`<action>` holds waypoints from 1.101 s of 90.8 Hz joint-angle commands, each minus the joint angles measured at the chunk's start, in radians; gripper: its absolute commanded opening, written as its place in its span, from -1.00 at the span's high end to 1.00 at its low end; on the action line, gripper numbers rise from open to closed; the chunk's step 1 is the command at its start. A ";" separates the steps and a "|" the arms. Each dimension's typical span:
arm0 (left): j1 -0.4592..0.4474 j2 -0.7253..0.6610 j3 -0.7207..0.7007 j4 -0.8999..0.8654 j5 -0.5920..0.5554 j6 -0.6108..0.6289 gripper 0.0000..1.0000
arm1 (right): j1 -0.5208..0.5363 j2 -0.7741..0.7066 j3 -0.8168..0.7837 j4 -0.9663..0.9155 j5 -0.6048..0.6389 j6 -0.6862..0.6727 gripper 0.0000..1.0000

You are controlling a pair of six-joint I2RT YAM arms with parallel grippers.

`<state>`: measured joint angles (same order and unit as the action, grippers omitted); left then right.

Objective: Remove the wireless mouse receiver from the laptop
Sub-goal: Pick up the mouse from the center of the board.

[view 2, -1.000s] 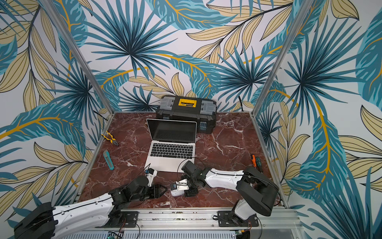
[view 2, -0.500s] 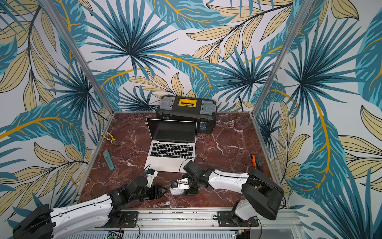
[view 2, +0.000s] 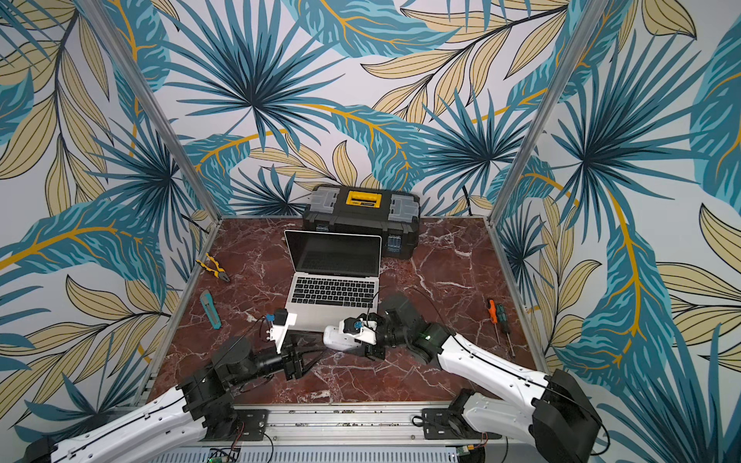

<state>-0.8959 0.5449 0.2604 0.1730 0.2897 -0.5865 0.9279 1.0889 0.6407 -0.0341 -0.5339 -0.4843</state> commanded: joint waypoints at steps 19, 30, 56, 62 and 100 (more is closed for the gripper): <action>0.000 0.002 -0.031 0.277 0.046 0.268 -0.41 | -0.006 -0.090 -0.012 0.118 -0.154 0.240 -0.15; 0.000 0.028 -0.030 0.346 0.051 0.326 -0.44 | -0.005 -0.106 -0.021 0.147 -0.219 0.287 -0.16; 0.000 0.096 -0.017 0.427 0.094 0.353 -0.49 | -0.004 -0.109 -0.034 0.198 -0.326 0.313 -0.16; -0.001 0.110 -0.014 0.443 0.107 0.351 -0.49 | -0.007 -0.106 -0.034 0.212 -0.330 0.321 -0.16; 0.000 0.196 -0.018 0.538 0.198 0.311 -0.43 | -0.006 -0.056 -0.035 0.290 -0.365 0.344 -0.16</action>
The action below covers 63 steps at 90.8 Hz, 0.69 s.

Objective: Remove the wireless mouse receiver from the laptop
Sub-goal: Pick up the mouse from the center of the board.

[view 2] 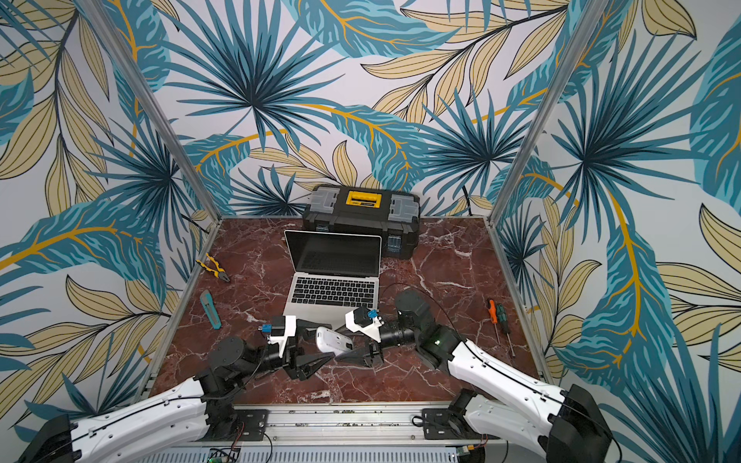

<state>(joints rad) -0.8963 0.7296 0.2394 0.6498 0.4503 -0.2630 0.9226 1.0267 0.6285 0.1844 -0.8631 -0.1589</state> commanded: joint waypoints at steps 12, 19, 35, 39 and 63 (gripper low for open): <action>-0.001 0.022 -0.002 0.082 0.045 -0.026 -0.35 | -0.001 0.016 -0.025 0.078 -0.039 0.024 -0.16; 0.000 0.023 -0.002 0.086 0.049 -0.032 -0.28 | -0.001 0.020 -0.027 0.082 -0.040 0.026 -0.16; 0.000 0.019 -0.012 0.105 0.037 -0.046 -0.15 | -0.001 0.026 -0.034 0.090 -0.041 0.030 -0.16; 0.000 0.020 -0.012 0.102 0.038 -0.048 -0.11 | -0.001 0.026 -0.037 0.093 -0.040 0.031 -0.17; 0.000 -0.002 -0.009 0.053 -0.012 -0.077 0.05 | -0.001 0.022 -0.043 0.089 -0.018 0.030 -0.31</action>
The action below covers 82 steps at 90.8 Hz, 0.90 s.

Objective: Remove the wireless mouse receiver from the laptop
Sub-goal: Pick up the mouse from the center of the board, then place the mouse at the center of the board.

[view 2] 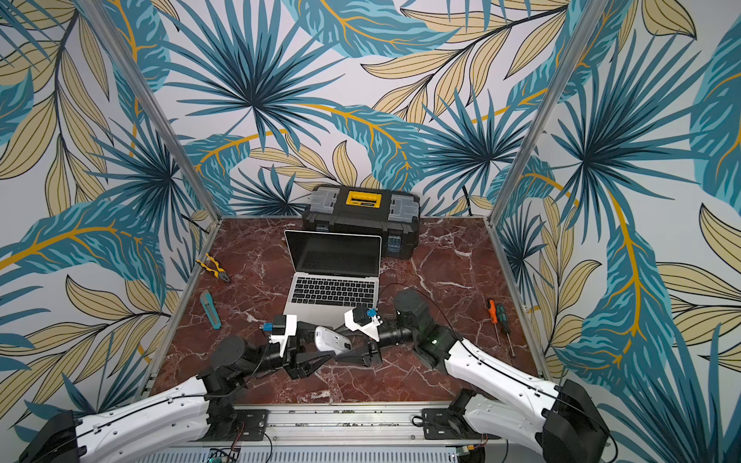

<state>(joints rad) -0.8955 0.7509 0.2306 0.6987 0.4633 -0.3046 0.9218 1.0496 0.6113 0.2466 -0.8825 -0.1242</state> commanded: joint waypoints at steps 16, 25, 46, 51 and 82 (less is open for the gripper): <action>-0.001 -0.049 0.019 -0.117 -0.065 -0.062 0.13 | 0.000 -0.027 -0.027 0.002 0.054 -0.021 -0.49; -0.001 -0.054 0.023 -0.168 -0.072 -0.096 0.16 | -0.001 -0.050 -0.029 -0.012 0.085 -0.029 -0.60; -0.001 -0.059 0.069 -0.394 -0.147 -0.195 0.23 | -0.051 -0.162 -0.043 -0.057 0.256 0.007 -0.69; -0.001 -0.044 0.093 -0.454 -0.155 -0.203 0.23 | -0.075 -0.202 -0.055 -0.051 0.351 0.041 -0.70; -0.002 0.297 0.456 -0.876 -0.133 -0.209 0.16 | -0.259 -0.261 -0.008 -0.205 1.046 0.267 -0.81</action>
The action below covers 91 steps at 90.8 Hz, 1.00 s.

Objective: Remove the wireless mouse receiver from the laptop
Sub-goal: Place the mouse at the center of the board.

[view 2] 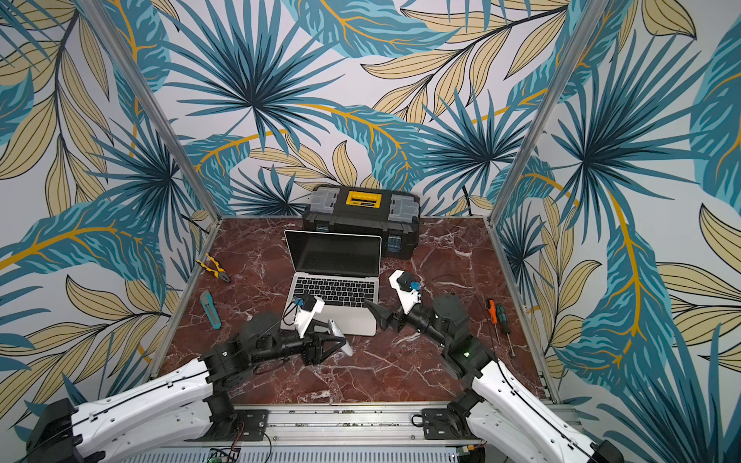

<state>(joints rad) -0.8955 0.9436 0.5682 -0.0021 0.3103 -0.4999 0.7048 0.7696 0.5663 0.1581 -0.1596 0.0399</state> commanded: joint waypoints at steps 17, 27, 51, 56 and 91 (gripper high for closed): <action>-0.006 0.340 0.306 -0.264 0.053 -0.032 0.16 | -0.161 0.086 0.111 -0.243 0.504 0.205 -0.94; -0.015 0.473 0.411 -0.322 0.048 -0.045 0.16 | -0.251 0.134 0.127 -0.268 0.524 0.273 -0.97; -0.051 0.762 0.654 -0.434 0.060 -0.070 0.16 | -0.373 0.300 0.173 -0.315 0.437 0.297 -0.98; -0.057 0.817 0.709 -0.464 0.063 -0.064 0.15 | -0.389 0.315 0.163 -0.302 0.406 0.294 -0.98; -0.068 1.068 0.942 -0.555 0.069 -0.091 0.06 | -0.463 0.356 0.103 -0.214 0.262 0.307 -0.98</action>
<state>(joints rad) -0.9615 1.9865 1.4620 -0.5137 0.3660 -0.5743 0.2527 1.1103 0.7059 -0.0902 0.1474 0.3298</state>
